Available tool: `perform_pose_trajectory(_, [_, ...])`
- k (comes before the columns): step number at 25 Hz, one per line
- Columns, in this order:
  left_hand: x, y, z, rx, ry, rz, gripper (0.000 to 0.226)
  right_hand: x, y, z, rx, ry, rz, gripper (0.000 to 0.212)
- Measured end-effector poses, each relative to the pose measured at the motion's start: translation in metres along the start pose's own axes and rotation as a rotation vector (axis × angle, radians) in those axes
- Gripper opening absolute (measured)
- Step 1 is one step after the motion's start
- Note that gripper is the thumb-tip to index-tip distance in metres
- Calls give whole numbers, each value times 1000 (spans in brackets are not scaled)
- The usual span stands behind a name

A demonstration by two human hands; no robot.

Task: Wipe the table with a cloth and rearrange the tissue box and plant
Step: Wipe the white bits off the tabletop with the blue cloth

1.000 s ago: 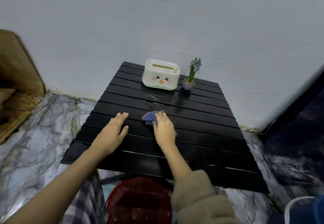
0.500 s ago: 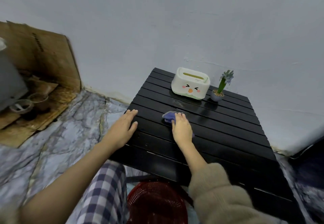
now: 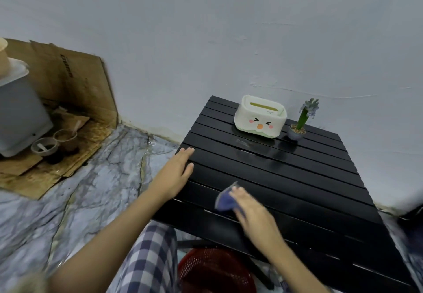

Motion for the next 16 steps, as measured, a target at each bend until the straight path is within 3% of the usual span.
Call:
perform_pose_trajectory(3, [1, -4, 6, 6, -9, 12, 47, 5, 75, -26, -430, -70, -109, 35])
perform_pose_trajectory(5, [3, -3, 5, -23, 2, 14, 47, -5, 122, 5, -549, -96, -114, 31])
perform_pose_trajectory(8, [11, 4, 1, -87, 42, 12, 50, -45, 167, 70, -409, -64, -52, 28])
perform_pose_trajectory(12, [22, 17, -8, -120, 36, -15, 49, -70, 132, 139, -33, 27, 179, 36])
perform_pose_trajectory(14, [19, 21, -14, -118, 35, -20, 47, -58, 92, 134, 108, 2, 222, 36])
perform_pose_trajectory(16, [11, 21, -17, -118, 26, -9, 46, -43, 49, 93, 165, 33, 160, 36])
Point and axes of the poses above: each hand's wrist, its own y-axis towards the middle knuckle, its own x-axis out of the back of the hand, z = x × y, the point moved 1 cm from there along y, towards the middle knuckle, and after that the axes turned 14 degrees about -x, right-handed, at the moved point
